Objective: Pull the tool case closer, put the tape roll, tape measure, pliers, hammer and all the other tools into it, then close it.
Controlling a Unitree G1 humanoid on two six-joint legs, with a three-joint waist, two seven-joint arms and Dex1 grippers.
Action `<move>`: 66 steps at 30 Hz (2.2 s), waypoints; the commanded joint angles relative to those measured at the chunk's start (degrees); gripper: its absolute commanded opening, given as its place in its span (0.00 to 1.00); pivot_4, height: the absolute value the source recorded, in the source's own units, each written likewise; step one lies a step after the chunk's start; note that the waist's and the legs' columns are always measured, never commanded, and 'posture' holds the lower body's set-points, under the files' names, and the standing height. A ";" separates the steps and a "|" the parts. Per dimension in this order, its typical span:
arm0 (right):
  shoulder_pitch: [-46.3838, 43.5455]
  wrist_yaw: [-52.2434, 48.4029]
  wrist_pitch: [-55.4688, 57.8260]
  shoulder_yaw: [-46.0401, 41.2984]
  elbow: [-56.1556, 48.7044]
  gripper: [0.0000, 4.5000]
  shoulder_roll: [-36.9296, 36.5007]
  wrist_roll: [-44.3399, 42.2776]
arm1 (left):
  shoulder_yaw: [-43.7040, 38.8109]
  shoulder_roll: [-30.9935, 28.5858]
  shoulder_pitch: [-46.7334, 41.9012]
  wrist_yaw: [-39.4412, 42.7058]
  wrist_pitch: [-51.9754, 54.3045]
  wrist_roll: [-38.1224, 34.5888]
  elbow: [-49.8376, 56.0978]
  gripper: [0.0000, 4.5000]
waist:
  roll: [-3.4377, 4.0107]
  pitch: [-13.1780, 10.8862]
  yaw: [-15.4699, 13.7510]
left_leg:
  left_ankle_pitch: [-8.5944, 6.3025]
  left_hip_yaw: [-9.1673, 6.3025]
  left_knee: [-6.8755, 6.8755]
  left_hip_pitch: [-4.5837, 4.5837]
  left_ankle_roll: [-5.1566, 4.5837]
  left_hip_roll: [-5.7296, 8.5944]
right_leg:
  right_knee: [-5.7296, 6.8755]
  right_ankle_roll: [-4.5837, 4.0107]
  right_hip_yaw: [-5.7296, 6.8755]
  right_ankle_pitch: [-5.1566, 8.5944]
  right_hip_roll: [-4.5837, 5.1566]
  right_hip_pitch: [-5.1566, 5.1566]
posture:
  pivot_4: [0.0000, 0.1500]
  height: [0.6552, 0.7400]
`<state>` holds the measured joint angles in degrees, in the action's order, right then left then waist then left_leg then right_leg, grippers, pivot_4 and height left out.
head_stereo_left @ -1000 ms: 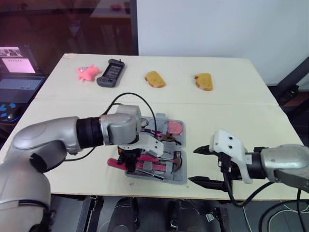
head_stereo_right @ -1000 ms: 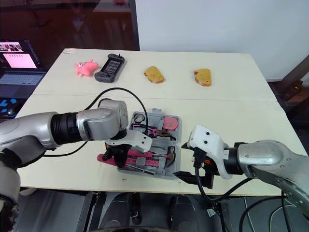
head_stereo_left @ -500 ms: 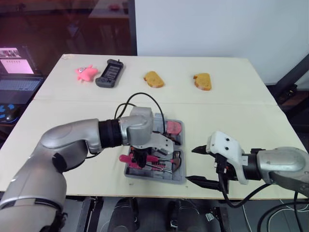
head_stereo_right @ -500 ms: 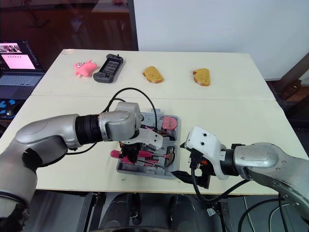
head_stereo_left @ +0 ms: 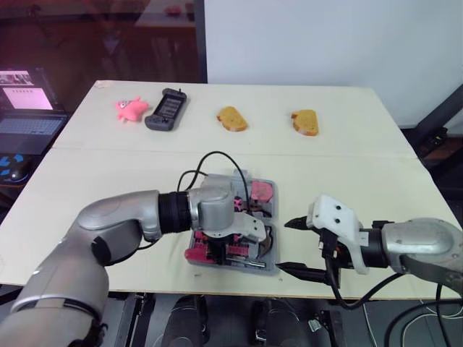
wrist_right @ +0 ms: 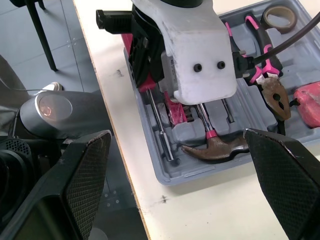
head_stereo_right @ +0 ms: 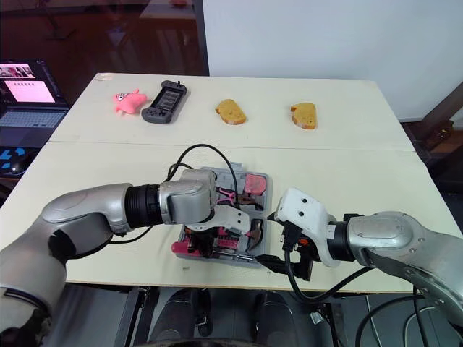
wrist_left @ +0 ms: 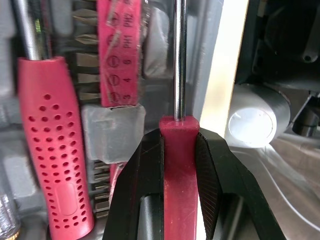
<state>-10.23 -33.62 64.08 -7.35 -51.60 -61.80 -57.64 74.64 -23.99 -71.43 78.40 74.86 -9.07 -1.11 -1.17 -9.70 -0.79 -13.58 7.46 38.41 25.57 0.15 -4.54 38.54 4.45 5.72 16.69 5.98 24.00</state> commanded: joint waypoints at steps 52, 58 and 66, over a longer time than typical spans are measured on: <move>12.03 -8.15 -3.21 -8.33 0.24 1.00 -8.82 1.11 | -0.57 4.71 -1.10 -7.03 -8.77 1.56 -2.50 0.08 | 0.05 0.03 -1.53 | -0.36 -0.26 0.72 -0.10 -0.55 0.02 | -0.15 0.03 0.09 0.05 0.02 -0.62 | 1.00 0.75; 11.57 -8.69 -3.58 -7.84 0.78 1.00 -9.05 1.90 | -2.43 5.44 -1.04 -7.02 -8.06 1.00 -3.31 0.57 | 0.07 0.04 -1.58 | -0.36 -0.28 0.73 -0.11 -0.55 0.02 | -0.18 0.02 0.09 0.05 0.02 -0.67 | 1.00 0.75; 10.94 -10.46 -4.44 -6.97 1.74 1.00 -9.35 3.08 | -10.12 1.09 -4.58 -3.26 -7.51 -2.06 -2.50 0.68 | 0.10 0.04 -1.33 | -0.36 -0.35 0.73 -0.05 -0.55 0.03 | -0.21 0.05 0.08 0.04 -0.03 -0.63 | 1.00 0.75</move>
<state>1.45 -43.47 60.78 -13.93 -49.65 -70.94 -54.80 66.26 -22.82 -75.29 74.46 68.05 -10.76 -4.36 -1.07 -9.66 -2.12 -13.94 7.12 39.13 25.51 -0.39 -4.52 38.33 4.52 5.80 16.72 5.93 23.37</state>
